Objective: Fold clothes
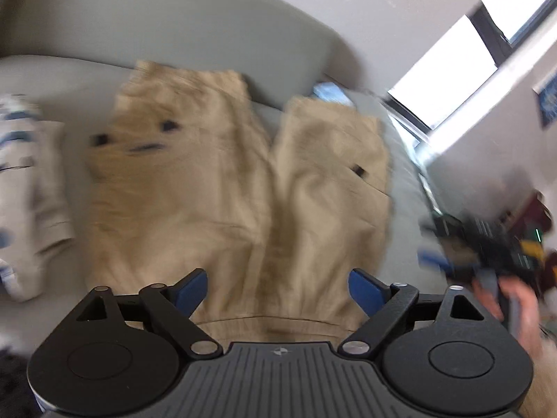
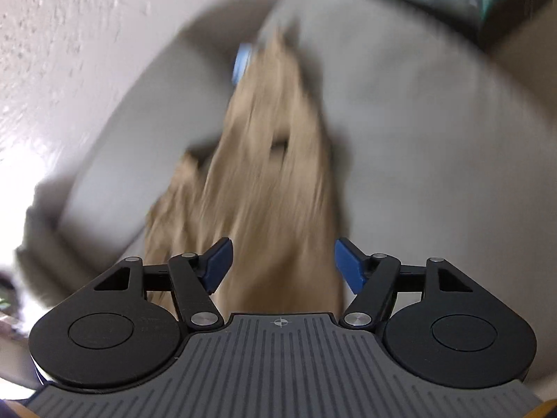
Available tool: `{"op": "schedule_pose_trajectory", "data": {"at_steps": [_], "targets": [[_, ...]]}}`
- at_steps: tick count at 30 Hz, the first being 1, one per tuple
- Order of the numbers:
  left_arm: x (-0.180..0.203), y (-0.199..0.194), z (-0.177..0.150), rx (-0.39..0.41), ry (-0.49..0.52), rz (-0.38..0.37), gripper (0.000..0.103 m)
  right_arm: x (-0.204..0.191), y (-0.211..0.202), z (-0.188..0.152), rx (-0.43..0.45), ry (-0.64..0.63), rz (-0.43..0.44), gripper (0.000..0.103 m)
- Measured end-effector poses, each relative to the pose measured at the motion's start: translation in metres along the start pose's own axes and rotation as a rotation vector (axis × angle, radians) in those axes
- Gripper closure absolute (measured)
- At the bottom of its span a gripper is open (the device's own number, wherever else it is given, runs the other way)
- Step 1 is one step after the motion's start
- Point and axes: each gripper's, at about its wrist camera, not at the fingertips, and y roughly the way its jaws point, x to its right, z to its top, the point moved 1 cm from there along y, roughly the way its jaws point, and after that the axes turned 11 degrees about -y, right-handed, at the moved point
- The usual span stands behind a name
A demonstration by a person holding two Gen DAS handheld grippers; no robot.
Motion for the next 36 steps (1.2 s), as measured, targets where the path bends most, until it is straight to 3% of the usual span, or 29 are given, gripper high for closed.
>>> {"op": "schedule_pose_trajectory", "data": {"at_steps": [3,6,8,10,15,17,20,21,27,28,29,32,36], "targets": [[-0.034,-0.005,-0.012,0.063,-0.068,0.124,0.012,0.008,0.011,-0.051,-0.114,0.086,0.033,0.038],[-0.065,0.002,-0.02,0.055,-0.17,0.183,0.012,0.014,0.022,-0.09,-0.175,0.111,-0.003,0.04],[-0.082,0.009,-0.022,0.043,-0.243,0.204,0.012,0.01,0.023,-0.106,-0.178,0.094,-0.01,0.047],[-0.093,0.019,-0.023,-0.006,-0.303,0.189,0.015,0.001,0.022,-0.113,-0.179,0.05,-0.017,0.045],[-0.114,0.042,-0.031,-0.117,-0.474,0.058,0.028,-0.019,0.017,-0.122,-0.175,-0.04,-0.032,0.045],[-0.117,0.046,-0.034,-0.109,-0.491,0.048,0.029,-0.021,0.019,-0.122,-0.178,-0.059,-0.039,0.047],[-0.113,0.046,-0.037,-0.119,-0.487,0.021,0.05,-0.017,0.024,-0.123,-0.185,-0.035,-0.047,0.05],[-0.111,0.048,-0.039,-0.127,-0.48,0.023,0.051,-0.014,0.027,-0.125,-0.189,-0.021,-0.044,0.051],[-0.11,0.058,-0.042,-0.099,-0.494,-0.007,0.046,0.0,0.046,-0.137,-0.18,0.053,-0.018,0.051],[-0.106,0.059,-0.042,-0.098,-0.472,0.006,0.049,-0.001,0.046,-0.138,-0.163,0.05,-0.003,0.059],[-0.102,0.058,-0.041,-0.098,-0.453,0.021,0.06,-0.002,0.044,-0.138,-0.151,0.039,0.017,0.084],[-0.098,0.052,-0.041,-0.108,-0.438,0.054,0.096,-0.013,0.036,-0.138,-0.127,-0.025,0.036,0.094],[-0.099,0.023,-0.04,-0.097,-0.424,0.042,0.096,-0.021,-0.001,-0.128,-0.095,-0.105,0.025,0.094]]}}
